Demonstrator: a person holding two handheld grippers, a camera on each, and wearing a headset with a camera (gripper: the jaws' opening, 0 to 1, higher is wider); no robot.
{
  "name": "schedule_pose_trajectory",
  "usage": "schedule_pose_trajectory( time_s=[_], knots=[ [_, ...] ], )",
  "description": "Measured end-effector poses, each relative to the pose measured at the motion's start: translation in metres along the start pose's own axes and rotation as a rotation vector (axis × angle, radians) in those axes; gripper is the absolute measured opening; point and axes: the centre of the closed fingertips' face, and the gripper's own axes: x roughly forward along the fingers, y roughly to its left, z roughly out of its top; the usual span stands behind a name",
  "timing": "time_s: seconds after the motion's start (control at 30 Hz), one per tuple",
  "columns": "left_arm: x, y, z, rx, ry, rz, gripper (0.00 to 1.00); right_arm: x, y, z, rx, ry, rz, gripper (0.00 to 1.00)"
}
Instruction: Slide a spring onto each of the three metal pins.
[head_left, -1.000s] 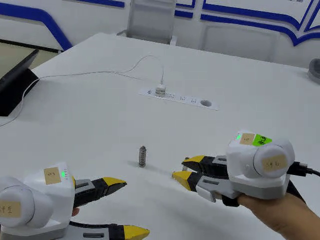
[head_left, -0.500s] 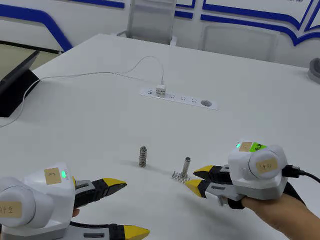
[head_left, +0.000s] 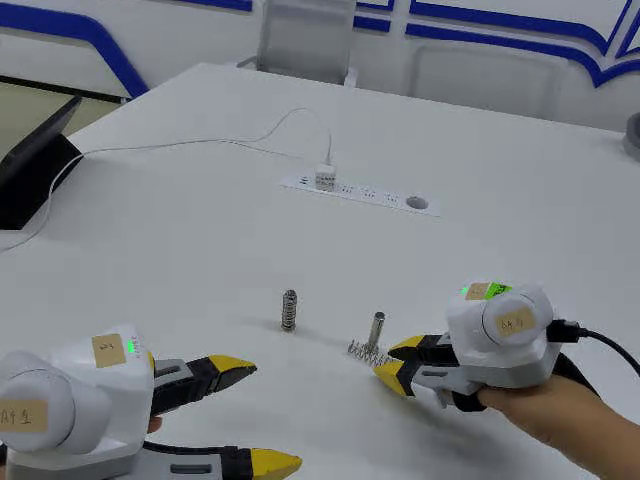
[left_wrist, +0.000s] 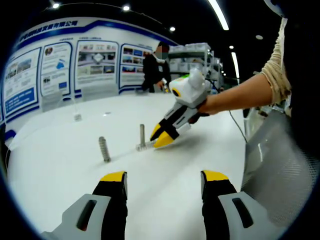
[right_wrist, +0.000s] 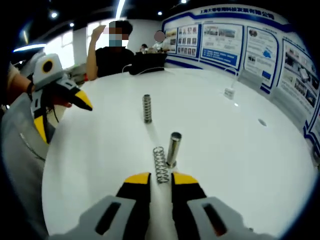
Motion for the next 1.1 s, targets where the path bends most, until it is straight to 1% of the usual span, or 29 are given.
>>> schedule_pose_trajectory(
  time_s=[0.33, 0.6, 0.67, 0.8, 1.1],
  knots=[
    [0.0, 0.0, 0.0, -0.008, -0.002, -0.001, 0.6, 0.004, 0.002, -0.004, 0.002, 0.033, 0.033, 0.15],
    [0.0, 0.002, 0.0, 0.0, -0.002, -0.001, 0.6, 0.005, 0.003, -0.005, 0.044, 0.041, 0.048, 0.12],
    [0.0, 0.003, 0.001, 0.001, -0.004, 0.001, 0.6, 0.004, 0.003, -0.006, 0.041, 0.048, 0.051, 0.12],
    [0.0, 0.004, 0.002, 0.017, 0.002, -0.003, 0.59, 0.001, 0.008, -0.005, 0.049, 0.05, 0.063, 0.12],
    [0.005, 0.009, 0.006, 0.07, 0.026, -0.025, 0.58, -0.012, 0.018, -0.002, 0.024, 0.047, 0.087, 0.12]
  ],
)
